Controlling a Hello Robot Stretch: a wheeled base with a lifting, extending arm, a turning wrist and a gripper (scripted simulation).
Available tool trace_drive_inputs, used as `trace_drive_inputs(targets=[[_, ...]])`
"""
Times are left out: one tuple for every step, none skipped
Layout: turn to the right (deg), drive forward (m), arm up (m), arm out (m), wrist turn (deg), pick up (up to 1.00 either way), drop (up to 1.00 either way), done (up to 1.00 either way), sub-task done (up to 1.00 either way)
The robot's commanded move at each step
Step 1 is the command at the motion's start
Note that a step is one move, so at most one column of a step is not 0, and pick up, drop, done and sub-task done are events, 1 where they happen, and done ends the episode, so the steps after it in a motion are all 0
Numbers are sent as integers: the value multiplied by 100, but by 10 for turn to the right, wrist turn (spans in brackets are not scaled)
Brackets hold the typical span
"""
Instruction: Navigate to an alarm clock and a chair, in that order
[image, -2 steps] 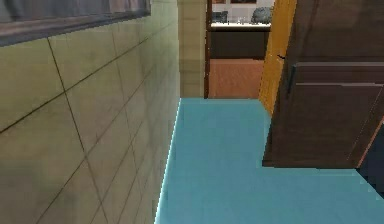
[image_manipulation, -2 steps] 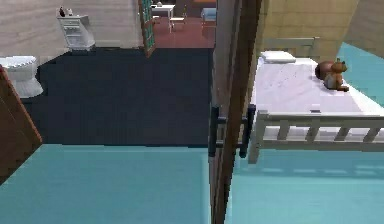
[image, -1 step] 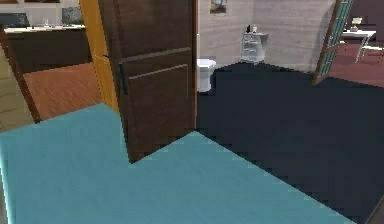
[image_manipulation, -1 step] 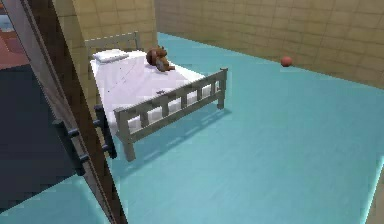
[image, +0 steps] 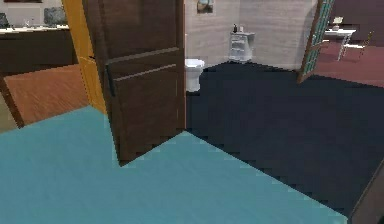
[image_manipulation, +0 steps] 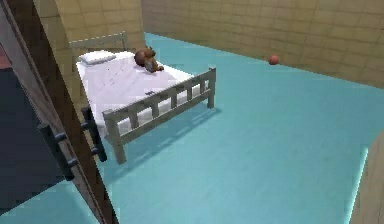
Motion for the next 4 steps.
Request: trace_drive_inputs(targets=[[0, 35, 0, 0, 0, 0, 0, 0, 0], [360, 0, 0, 0, 0, 0, 0, 0, 0], [0, 30, 0, 0, 0, 0, 0, 0, 0], [-90, 0, 0, 0, 0, 0, 0, 0, 0]])
